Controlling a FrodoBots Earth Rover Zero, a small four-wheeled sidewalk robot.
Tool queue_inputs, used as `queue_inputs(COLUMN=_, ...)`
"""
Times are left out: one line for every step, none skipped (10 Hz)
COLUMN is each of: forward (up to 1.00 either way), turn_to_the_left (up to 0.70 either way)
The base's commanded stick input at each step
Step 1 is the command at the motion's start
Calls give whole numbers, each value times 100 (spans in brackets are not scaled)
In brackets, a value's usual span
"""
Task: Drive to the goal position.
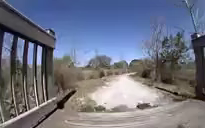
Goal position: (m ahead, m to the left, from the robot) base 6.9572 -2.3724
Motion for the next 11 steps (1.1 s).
queue_inputs(forward=70, turn_to_the_left=-19)
queue_inputs(forward=70, turn_to_the_left=-20)
queue_inputs(forward=70, turn_to_the_left=-20)
queue_inputs(forward=70, turn_to_the_left=-13)
queue_inputs(forward=70, turn_to_the_left=-24)
queue_inputs(forward=70, turn_to_the_left=-26)
queue_inputs(forward=70, turn_to_the_left=-24)
queue_inputs(forward=70, turn_to_the_left=-21)
queue_inputs(forward=70, turn_to_the_left=-18)
queue_inputs(forward=70, turn_to_the_left=-20)
queue_inputs(forward=70, turn_to_the_left=-21)
